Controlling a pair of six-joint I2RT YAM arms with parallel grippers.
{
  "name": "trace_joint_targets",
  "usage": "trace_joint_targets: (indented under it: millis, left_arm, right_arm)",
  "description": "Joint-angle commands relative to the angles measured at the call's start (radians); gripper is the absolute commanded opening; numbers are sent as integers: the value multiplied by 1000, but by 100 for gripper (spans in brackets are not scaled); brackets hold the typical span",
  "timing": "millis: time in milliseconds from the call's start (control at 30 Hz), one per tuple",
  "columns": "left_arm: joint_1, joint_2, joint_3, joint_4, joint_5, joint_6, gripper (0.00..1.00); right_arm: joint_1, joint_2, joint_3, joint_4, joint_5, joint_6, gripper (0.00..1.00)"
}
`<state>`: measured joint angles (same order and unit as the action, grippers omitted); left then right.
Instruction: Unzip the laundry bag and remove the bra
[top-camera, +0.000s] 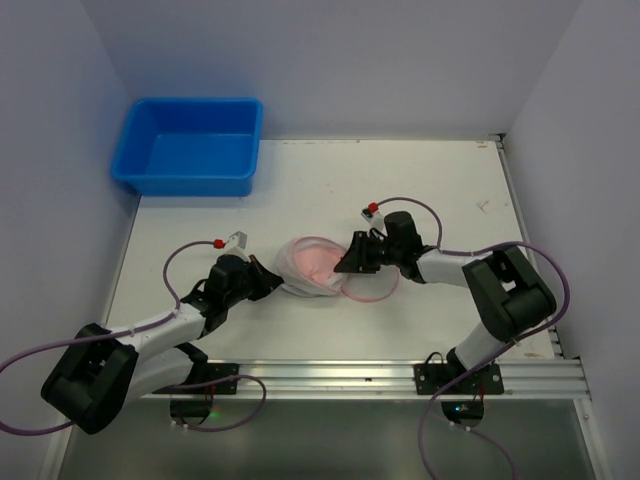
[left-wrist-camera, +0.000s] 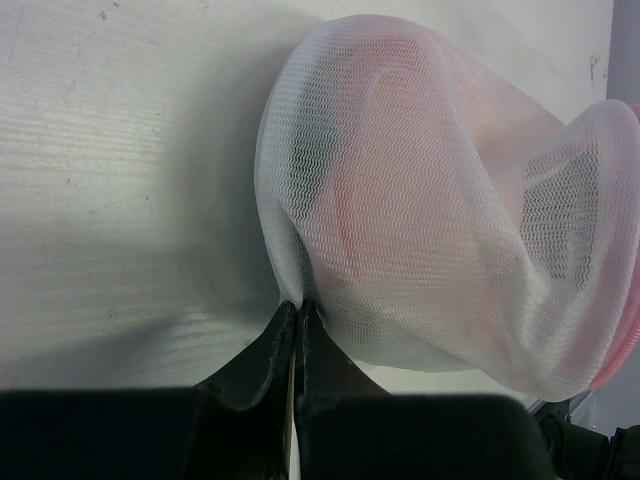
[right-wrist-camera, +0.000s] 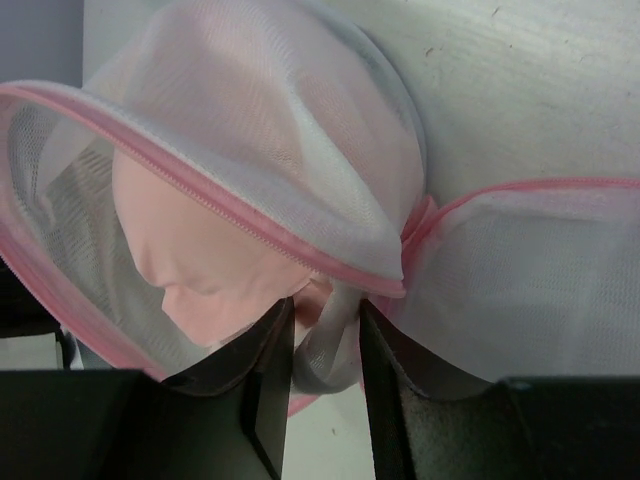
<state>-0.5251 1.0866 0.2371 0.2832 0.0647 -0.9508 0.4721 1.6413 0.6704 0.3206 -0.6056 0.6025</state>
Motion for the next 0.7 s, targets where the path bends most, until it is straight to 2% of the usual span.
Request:
trace_joint_targets:
  millis: [0, 67, 200, 333, 533, 633, 667]
  left_arm:
    - [-3, -4, 16, 37, 0, 0, 0]
    - [-1, -7, 18, 34, 1, 0, 0]
    - [-1, -10, 19, 36, -3, -2, 0]
    - [-1, -7, 24, 36, -3, -3, 0]
    - [0, -19, 24, 31, -19, -6, 0]
    - [2, -19, 24, 28, -16, -5, 0]
    - [4, -21, 24, 22, -14, -3, 0]
  right_arm:
    - [-3, -67, -18, 5, -46, -15, 35]
    - [-1, -78, -22, -24, -46, -12, 39]
    - [-1, -93, -31, -43, -48, -9, 39]
    - [-1, -81, -29, -58, -54, -15, 34]
    - [-1, -87, -20, -84, -68, -26, 16]
    - [-3, -124, -31, -110, -50, -35, 0]
    - [-1, -138, -32, -129, -42, -40, 0]
